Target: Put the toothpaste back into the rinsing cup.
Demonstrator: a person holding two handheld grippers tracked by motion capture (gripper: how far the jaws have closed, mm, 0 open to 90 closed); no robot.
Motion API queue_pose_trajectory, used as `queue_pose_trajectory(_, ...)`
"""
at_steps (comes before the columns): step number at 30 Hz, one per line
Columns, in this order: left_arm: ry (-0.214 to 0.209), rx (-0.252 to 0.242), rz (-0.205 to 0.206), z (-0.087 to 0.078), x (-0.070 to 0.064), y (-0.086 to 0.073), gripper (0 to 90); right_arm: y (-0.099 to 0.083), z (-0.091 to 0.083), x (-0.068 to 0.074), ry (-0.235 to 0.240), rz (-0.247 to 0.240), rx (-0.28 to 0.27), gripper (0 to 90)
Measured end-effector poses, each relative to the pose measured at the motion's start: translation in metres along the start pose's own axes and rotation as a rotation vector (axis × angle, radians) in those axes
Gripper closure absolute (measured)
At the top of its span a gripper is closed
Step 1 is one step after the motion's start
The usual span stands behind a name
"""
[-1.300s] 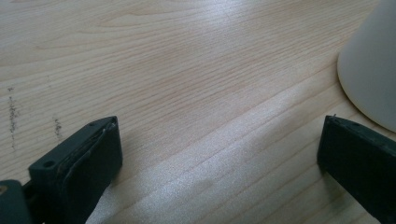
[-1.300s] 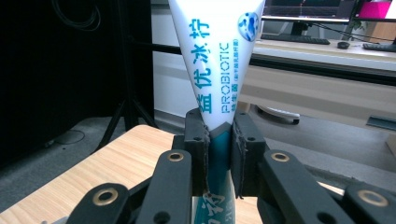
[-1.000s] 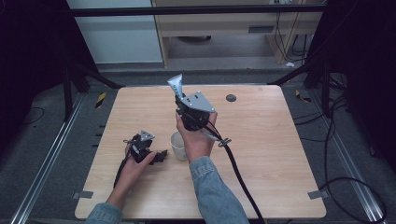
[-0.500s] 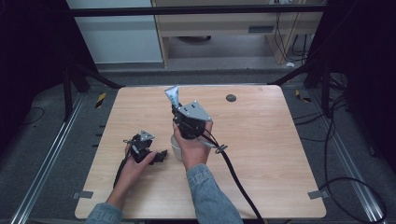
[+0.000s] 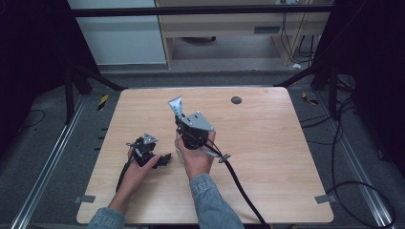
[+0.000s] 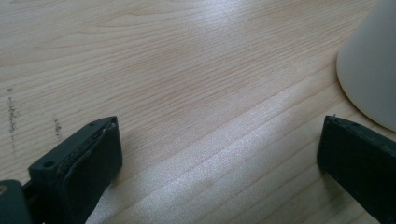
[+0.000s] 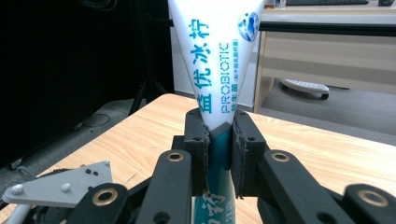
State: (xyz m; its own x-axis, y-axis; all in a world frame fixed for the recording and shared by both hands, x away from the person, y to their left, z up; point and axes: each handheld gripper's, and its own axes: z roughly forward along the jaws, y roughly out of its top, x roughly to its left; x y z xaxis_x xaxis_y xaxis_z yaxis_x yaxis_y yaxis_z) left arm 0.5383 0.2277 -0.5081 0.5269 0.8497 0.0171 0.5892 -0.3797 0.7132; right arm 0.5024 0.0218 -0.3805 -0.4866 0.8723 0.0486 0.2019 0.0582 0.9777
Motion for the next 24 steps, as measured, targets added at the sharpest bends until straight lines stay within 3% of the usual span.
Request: queue_pose_trajectory(24,0.000,0.000,0.000,0.000,0.000,0.000,0.0,-0.025,0.005,-0.001,-0.007,0.001,0.051,78.5)
